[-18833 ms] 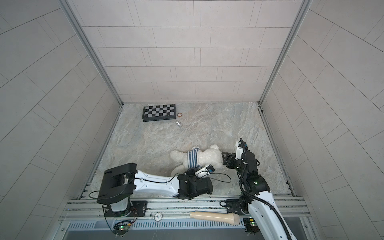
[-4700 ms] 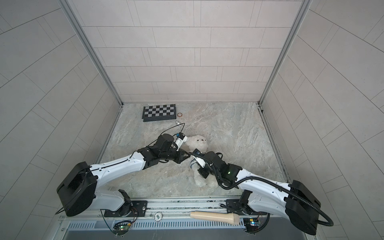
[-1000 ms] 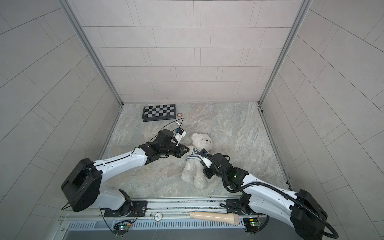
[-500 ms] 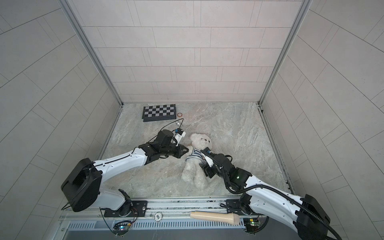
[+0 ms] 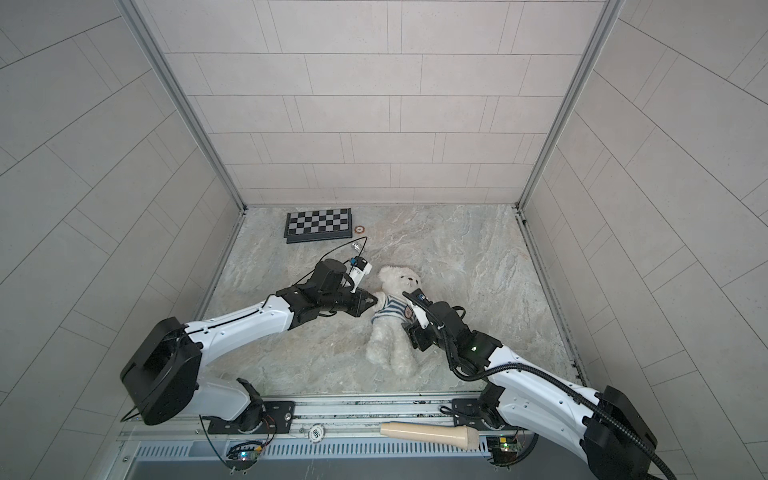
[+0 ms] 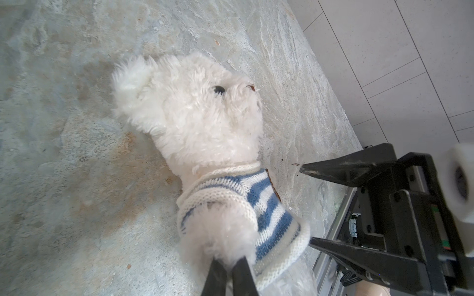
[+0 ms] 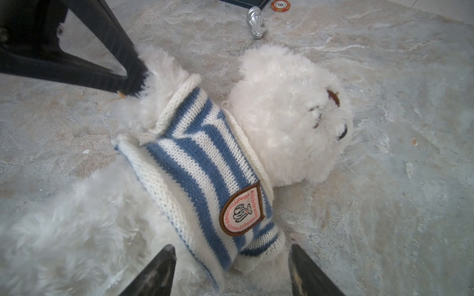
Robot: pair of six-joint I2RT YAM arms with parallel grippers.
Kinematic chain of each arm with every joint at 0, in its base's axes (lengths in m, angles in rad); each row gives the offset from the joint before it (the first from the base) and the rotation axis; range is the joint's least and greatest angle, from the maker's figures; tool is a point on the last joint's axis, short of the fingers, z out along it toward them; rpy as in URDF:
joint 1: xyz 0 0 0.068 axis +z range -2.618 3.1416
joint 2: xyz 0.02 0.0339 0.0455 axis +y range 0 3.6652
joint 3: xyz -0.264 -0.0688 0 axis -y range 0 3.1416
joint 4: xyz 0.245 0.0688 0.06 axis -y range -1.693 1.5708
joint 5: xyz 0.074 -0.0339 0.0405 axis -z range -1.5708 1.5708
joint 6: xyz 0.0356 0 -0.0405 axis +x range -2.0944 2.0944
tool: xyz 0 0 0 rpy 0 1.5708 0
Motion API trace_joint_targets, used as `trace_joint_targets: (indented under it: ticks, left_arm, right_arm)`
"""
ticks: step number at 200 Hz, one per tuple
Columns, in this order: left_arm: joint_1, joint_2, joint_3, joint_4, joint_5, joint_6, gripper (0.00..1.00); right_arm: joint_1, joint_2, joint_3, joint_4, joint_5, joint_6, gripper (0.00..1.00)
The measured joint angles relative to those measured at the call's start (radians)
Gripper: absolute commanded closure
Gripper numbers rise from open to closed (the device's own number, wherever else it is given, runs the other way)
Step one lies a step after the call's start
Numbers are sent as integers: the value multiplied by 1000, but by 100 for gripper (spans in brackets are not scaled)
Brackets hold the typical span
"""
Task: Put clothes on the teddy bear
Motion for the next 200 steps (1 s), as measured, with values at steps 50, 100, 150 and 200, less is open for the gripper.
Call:
trace_joint_targets:
  ticks: [50,100,150,200]
  left_arm:
    - [0,0,-1,6,2,0,100]
    - [0,0,-1,7,3,1,100]
    - [0,0,-1,14,8,0,100]
    - [0,0,-1,21,-2,-8,100]
  right_arm:
    - [0,-4,-15,66,-19,-32,29]
    - [-42,25,-56,172,-43,-66,32]
    - [-45,72,-58,228,-94,-72,48]
    - [-45,85,-75,244,-140,-63,90]
